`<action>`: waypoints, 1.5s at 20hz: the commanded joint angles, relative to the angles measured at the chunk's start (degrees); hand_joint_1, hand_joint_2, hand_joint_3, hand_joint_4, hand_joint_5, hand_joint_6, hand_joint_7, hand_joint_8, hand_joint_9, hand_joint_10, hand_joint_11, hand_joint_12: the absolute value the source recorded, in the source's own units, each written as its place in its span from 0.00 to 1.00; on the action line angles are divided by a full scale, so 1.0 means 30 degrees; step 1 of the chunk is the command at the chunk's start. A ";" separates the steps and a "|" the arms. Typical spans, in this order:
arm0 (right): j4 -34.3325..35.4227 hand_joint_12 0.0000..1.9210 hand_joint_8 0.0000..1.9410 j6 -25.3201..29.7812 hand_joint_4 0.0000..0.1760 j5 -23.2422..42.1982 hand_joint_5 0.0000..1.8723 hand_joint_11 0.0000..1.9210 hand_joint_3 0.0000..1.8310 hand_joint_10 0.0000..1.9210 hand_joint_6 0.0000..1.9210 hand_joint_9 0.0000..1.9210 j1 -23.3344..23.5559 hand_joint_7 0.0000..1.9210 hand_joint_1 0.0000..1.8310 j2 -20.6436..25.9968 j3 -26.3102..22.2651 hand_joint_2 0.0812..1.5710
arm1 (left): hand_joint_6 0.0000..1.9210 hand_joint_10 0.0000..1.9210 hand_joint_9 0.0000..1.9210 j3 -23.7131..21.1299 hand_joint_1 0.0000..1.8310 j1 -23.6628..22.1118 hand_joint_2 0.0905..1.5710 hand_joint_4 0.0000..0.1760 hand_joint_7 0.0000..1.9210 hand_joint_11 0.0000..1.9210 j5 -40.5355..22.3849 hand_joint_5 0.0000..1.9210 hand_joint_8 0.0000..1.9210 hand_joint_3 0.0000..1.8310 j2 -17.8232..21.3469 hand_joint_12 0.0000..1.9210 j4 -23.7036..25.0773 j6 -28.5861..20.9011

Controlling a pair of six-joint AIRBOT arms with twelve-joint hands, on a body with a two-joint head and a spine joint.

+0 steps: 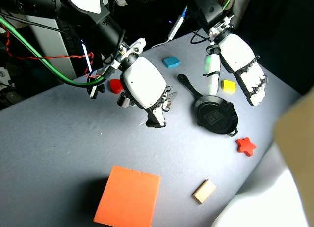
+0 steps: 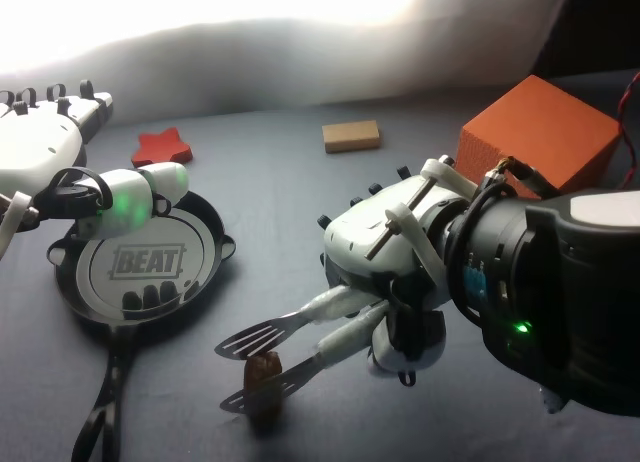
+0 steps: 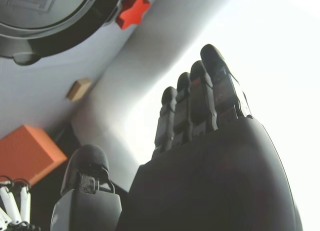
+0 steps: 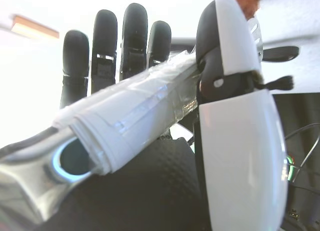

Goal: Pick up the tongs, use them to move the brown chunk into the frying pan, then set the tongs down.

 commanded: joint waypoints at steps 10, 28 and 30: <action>-0.1781 0.83 0.01 0.0348 0.00 0.0483 0.34 0.09 0.00 0.38 0.28 0.28 -0.0828 0.48 0.59 -0.0421 0.0883 0.70 | 0.00 0.00 0.08 -0.0047 0.00 -0.0230 0.75 0.16 0.06 0.00 -0.1275 0.04 0.00 0.00 0.0267 0.36 0.1298 0.0017; -0.1781 0.80 0.45 0.0224 0.14 0.0573 0.55 0.32 0.00 0.40 0.51 0.53 -0.0776 0.55 0.67 -0.0447 0.0935 0.68 | 0.00 0.00 0.06 -0.0040 0.00 -0.0314 0.75 0.14 0.06 0.00 -0.1277 0.03 0.00 0.00 0.0265 0.30 0.1212 0.0146; -0.1779 0.82 0.46 0.0163 0.07 0.0571 0.53 0.32 0.00 0.43 0.55 0.52 -0.0633 0.53 0.67 -0.0405 0.0935 0.69 | 0.00 0.00 0.07 -0.0013 0.00 -0.0392 0.75 0.13 0.06 0.00 -0.1277 0.04 0.00 0.00 0.0267 0.32 0.1126 0.0248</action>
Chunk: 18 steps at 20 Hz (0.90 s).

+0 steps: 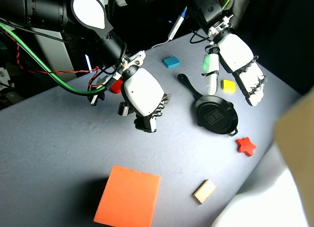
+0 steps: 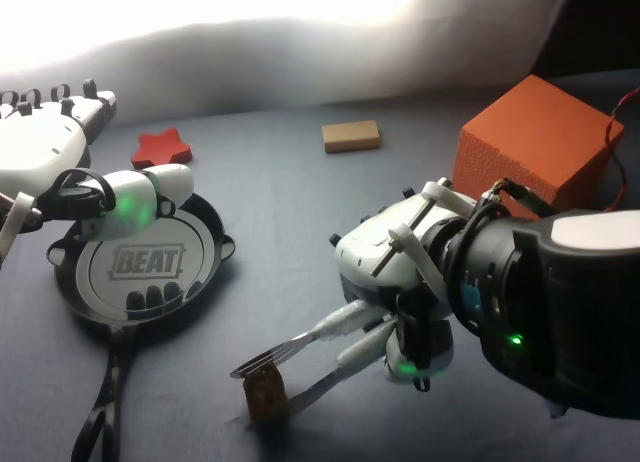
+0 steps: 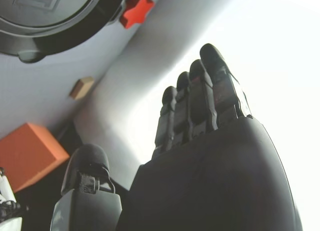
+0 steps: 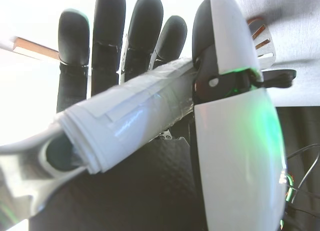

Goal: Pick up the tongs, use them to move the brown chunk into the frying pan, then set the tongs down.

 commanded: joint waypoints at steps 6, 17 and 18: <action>-0.1235 0.84 0.46 -0.0016 0.10 0.0400 0.51 0.33 0.00 0.44 0.57 0.53 0.1149 0.55 0.67 0.0169 0.0025 0.69 | 0.00 0.00 0.07 0.0406 0.00 -0.0503 0.74 0.12 0.07 0.00 -0.1032 0.05 0.00 0.00 0.0280 0.32 0.1116 0.0316; -0.1263 0.84 0.46 0.0219 0.09 0.2254 0.51 0.32 0.00 0.44 0.57 0.53 0.2375 0.55 0.67 -0.3156 0.5521 0.69 | 0.00 0.00 0.08 0.1210 0.00 -0.0734 0.75 0.13 0.07 0.00 -0.0168 0.05 0.00 0.00 0.0471 0.34 0.0961 0.0414; -0.1349 0.84 0.47 0.0290 0.10 0.2357 0.50 0.32 0.00 0.45 0.57 0.52 0.2312 0.54 0.67 -0.3460 0.5934 0.69 | 0.00 0.00 0.07 0.1239 0.00 -0.0745 0.75 0.12 0.06 0.00 -0.0168 0.04 0.00 0.00 0.0471 0.31 0.0946 0.0414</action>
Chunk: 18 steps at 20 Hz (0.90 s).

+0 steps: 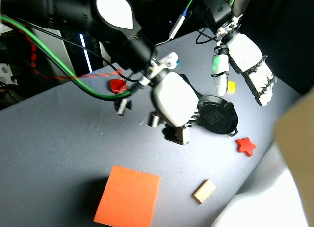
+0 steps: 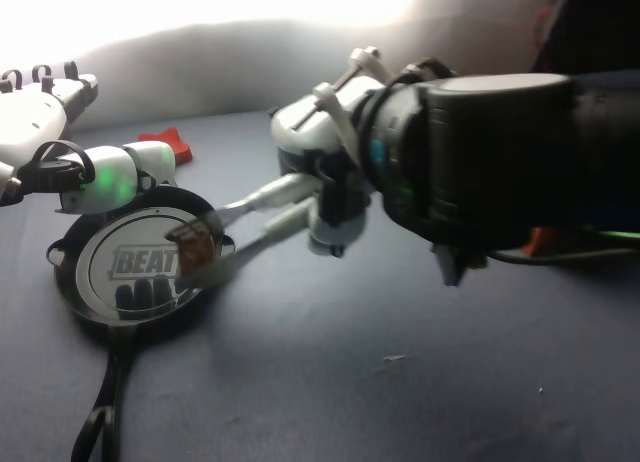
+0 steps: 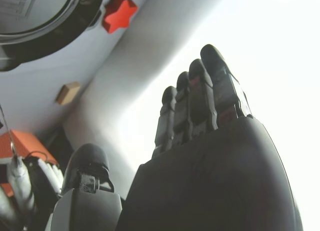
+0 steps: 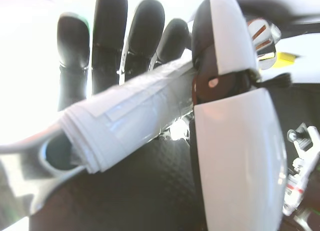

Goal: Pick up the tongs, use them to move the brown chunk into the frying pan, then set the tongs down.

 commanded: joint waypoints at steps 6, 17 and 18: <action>-0.3419 0.85 0.48 0.1528 0.10 0.1402 0.50 0.31 0.00 0.45 0.57 0.52 -0.0606 0.54 0.67 -0.2148 0.2874 0.70 | 0.00 0.00 0.06 0.0535 0.00 -0.0396 0.75 0.16 0.05 0.00 -0.1214 0.04 0.00 0.00 0.0225 0.30 0.1212 0.0027; -0.3291 0.81 0.49 0.1549 0.00 0.1602 0.46 0.29 0.00 0.42 0.61 0.49 -0.1039 0.54 0.67 -0.2368 0.3250 0.71 | 0.00 0.00 0.06 0.0814 0.00 -0.0824 0.74 0.12 0.05 0.00 -0.1212 0.03 0.00 0.00 0.0211 0.26 0.1227 0.0125; -0.3259 0.80 0.52 0.1521 0.00 0.1591 0.43 0.28 0.00 0.42 0.64 0.47 -0.1039 0.52 0.66 -0.2343 0.3250 0.72 | 0.00 0.00 0.05 0.0798 0.00 -0.0824 0.75 0.14 0.04 0.00 -0.1212 0.03 0.00 0.00 0.0211 0.26 0.1227 0.0127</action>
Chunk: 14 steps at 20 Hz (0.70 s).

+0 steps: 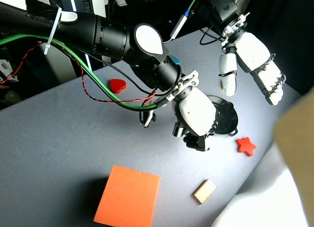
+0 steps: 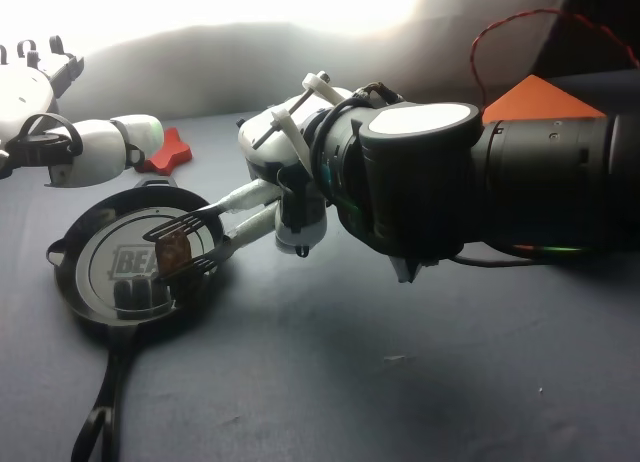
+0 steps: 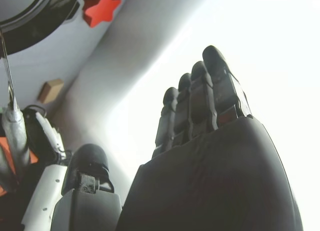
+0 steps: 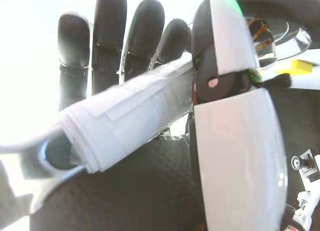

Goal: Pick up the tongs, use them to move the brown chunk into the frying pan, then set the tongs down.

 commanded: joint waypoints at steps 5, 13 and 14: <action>-0.1153 0.81 0.18 -0.0162 0.00 0.0234 0.34 0.17 0.00 0.40 0.34 0.35 0.0341 0.47 0.55 0.0149 0.0055 0.72 | 0.00 0.00 0.06 0.0018 0.00 -0.0209 0.75 0.11 0.05 0.00 -0.1414 0.04 0.00 0.00 0.0206 0.28 0.1240 0.0061; -0.1155 0.82 0.17 -0.0231 0.00 0.0421 0.32 0.15 0.00 0.40 0.32 0.33 0.0899 0.45 0.54 0.0741 -0.0609 0.69 | 0.00 0.00 0.07 -0.0028 0.00 -0.0251 0.74 0.09 0.07 0.00 -0.1359 0.05 0.00 0.00 0.0198 0.30 0.1238 0.0153; -0.1157 0.82 0.17 -0.0286 0.00 0.0416 0.32 0.15 0.00 0.41 0.32 0.34 0.1033 0.46 0.55 0.1000 -0.0961 0.69 | 0.00 0.00 0.07 -0.0024 0.00 -0.0272 0.74 0.09 0.06 0.00 -0.1351 0.04 0.00 0.00 0.0196 0.29 0.1238 0.0189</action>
